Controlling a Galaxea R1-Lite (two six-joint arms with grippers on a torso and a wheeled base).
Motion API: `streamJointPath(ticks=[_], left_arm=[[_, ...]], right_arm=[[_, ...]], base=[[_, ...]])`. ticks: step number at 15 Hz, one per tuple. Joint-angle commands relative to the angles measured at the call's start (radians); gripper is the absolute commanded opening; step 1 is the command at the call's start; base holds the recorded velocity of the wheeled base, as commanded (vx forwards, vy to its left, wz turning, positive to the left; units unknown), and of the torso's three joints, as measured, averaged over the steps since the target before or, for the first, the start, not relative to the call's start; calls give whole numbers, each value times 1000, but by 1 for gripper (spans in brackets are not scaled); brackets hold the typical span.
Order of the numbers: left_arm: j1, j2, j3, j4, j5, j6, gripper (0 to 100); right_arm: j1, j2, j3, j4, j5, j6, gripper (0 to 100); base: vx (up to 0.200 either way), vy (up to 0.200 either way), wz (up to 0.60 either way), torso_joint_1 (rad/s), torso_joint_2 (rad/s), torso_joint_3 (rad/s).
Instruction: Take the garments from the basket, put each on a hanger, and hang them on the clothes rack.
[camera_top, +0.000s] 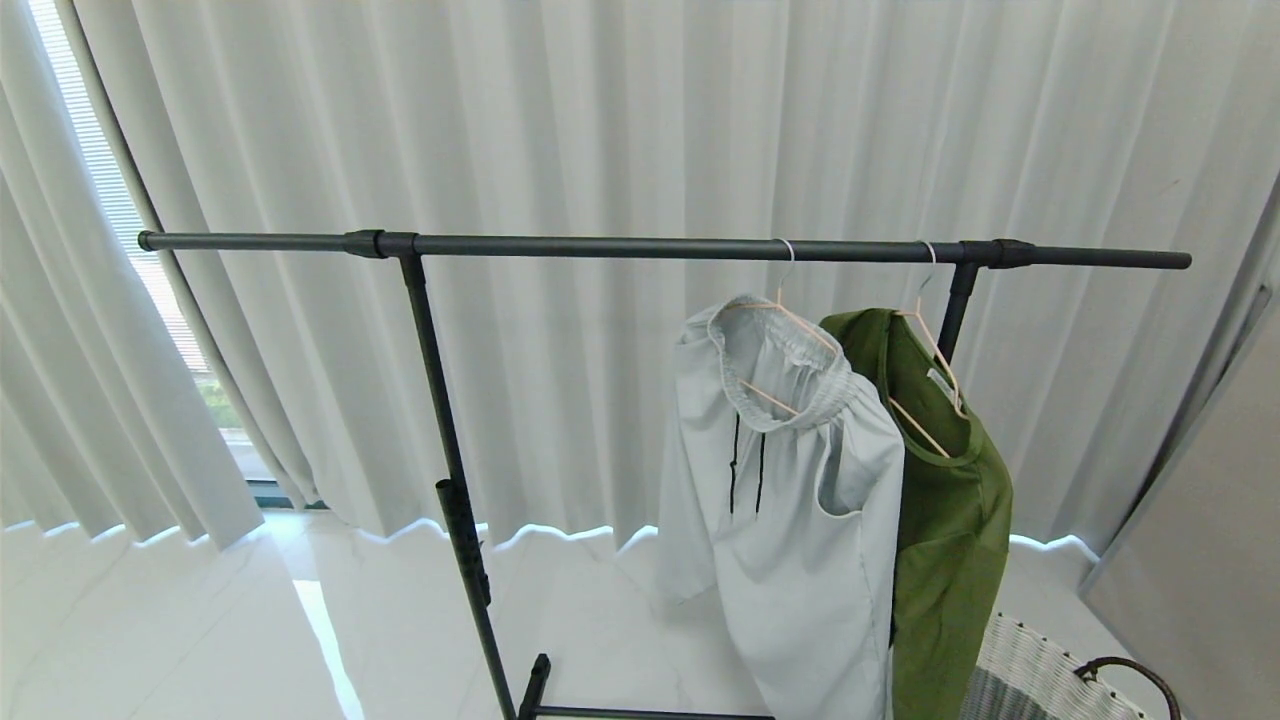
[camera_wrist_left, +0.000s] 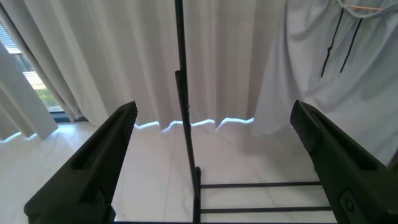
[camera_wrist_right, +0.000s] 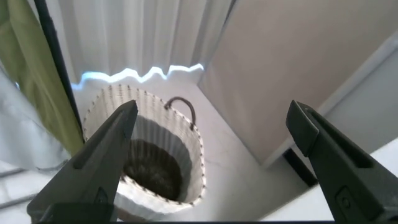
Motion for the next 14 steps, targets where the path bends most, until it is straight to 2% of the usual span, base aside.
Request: streamJointPath(ticks=[1,3,4,6,7,8,10,14], left_arm=[[22,-22,0,-1,-1,2,100],[45,-62,0,2,6,-23,100],[45,-67,0,4,5,2,100],[45,-68,0,2,3,11,100],[45,-68,0,2,5,-24,100],[45,-68,0,4,5,-44,100],[45,-68,0,4,6,-43,100],[45,-68,0,2,6,-43,100]], right_arm=[[0,5,69,-73,1,22,100],[0,6,149,-221,23,21,100],[0,6,170,-277,69,19,100],[0,5,170,-296,179,24,100],[0,5,170,-294,235,28,100],[0,5,170,-283,259,31,100],[0,6,170,-279,284,31,100],[0,6,170,-279,285,21,100]], base=[[0,0,0,0,0,0],[0,0,0,0,0,0],[0,0,0,0,0,0],[0,0,0,0,0,0],[0,0,0,0,0,0],[0,0,0,0,0,0],[0,0,0,0,0,0],[0,0,0,0,0,0]])
